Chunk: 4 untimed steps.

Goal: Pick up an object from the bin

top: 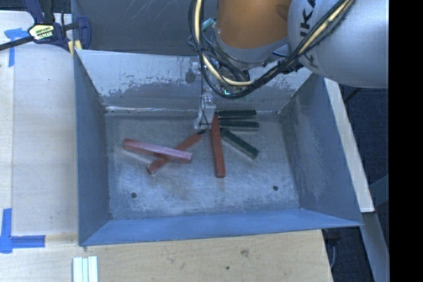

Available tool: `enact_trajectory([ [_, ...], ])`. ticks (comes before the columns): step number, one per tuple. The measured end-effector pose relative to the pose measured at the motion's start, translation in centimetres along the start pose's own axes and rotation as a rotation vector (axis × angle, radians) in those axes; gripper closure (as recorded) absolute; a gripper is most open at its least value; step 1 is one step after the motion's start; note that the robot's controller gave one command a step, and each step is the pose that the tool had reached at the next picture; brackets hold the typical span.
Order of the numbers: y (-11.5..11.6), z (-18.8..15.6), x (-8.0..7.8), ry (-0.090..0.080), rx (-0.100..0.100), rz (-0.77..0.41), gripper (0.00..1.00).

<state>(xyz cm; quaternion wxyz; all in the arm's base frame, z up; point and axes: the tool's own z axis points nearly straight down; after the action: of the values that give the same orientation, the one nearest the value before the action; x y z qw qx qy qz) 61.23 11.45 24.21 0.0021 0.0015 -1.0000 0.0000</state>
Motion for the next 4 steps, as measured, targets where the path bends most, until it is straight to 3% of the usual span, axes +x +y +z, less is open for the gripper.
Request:
enact_trajectory([
  [1, -0.1, -0.5, -0.2, -0.008, -0.001, 0.003, 0.0],
  [2, -0.3, 3.1, 0.0, -0.012, 0.0, -0.106, 0.0],
  [3, -1.8, 8.1, 0.9, -0.008, 0.001, -0.348, 0.0],
  [4, -2.0, 10.2, -0.6, -0.008, 0.0, -0.342, 0.0],
])
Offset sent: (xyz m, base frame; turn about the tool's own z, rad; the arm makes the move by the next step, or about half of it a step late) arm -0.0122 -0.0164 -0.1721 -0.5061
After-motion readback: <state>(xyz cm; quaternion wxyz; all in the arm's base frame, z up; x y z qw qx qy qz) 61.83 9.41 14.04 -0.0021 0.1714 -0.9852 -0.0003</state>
